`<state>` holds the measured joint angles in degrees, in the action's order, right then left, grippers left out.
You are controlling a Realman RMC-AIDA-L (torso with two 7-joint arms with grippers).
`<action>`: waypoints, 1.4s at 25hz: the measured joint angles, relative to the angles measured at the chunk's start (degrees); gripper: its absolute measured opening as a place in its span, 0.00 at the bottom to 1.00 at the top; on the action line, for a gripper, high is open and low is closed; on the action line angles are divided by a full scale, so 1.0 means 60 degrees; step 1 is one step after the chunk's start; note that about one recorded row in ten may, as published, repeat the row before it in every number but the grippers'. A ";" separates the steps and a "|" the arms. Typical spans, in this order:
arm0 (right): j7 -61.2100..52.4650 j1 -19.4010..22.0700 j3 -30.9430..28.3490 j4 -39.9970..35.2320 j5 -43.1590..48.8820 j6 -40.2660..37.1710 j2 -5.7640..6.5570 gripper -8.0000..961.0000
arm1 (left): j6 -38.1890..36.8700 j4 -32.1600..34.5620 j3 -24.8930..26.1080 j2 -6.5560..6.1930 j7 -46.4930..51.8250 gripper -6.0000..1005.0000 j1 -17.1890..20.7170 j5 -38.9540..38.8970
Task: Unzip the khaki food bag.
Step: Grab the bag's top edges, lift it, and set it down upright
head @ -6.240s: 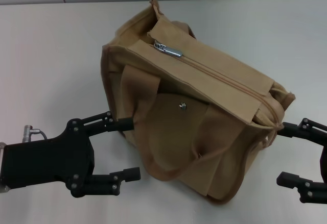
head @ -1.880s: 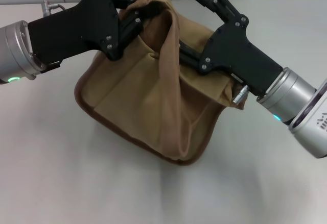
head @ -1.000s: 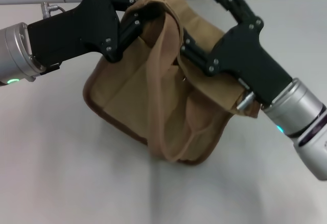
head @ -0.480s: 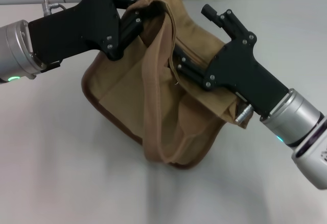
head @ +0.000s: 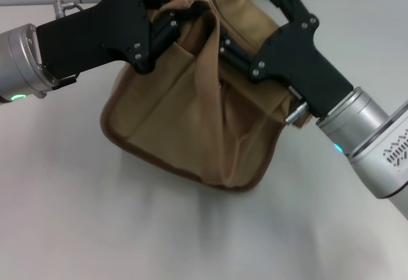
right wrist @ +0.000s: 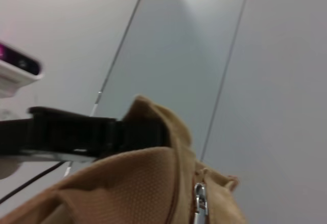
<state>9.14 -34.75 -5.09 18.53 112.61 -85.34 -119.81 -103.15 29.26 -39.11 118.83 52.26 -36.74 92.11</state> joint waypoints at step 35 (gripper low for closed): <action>-0.0056 0.0287 -0.1018 0.0427 0.1379 0.0126 0.0031 0.87 | 0.0007 -0.0013 -0.0220 0.0002 -0.0048 0.04 -0.0018 -0.0069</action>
<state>8.80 -33.03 -11.20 21.09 120.88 -84.58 -119.63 -103.11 29.18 -40.43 118.85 51.97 -36.85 91.70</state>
